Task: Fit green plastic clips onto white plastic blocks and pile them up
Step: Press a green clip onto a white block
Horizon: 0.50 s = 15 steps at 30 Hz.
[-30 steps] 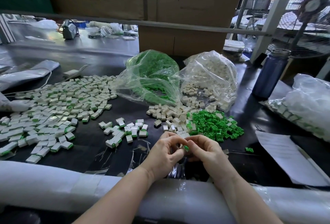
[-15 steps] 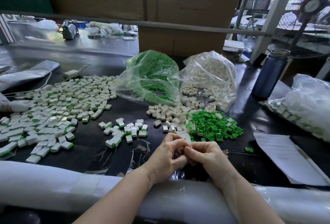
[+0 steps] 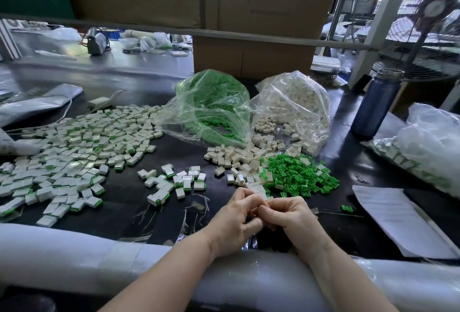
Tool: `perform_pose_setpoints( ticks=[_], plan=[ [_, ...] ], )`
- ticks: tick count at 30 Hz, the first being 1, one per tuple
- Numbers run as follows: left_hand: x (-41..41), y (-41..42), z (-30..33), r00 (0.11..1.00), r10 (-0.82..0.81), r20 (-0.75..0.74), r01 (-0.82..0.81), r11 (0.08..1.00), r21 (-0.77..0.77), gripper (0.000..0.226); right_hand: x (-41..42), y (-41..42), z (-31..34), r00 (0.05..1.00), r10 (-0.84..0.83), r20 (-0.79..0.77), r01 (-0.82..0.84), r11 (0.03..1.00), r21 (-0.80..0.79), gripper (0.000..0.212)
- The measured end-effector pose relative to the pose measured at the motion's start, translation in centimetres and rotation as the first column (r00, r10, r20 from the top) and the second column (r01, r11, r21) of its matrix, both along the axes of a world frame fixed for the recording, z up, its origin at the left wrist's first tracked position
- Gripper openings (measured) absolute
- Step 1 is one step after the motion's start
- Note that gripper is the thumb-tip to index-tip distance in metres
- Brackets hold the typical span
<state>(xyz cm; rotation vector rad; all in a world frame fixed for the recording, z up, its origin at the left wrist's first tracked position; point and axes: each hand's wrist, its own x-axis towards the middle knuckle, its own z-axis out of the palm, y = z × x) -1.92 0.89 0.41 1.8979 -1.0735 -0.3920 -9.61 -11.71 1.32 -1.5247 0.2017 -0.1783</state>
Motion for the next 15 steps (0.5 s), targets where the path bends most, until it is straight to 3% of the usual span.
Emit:
perform_pose_setpoints(
  ticks=[15],
  plan=[
    [-0.13,0.22,0.19,1.000,0.006,-0.009,-0.005,1.000,0.027,0.020,0.02,-0.05,-0.09,1.000,0.006,-0.011,-0.006,1.000,0.024,0.016]
  ],
)
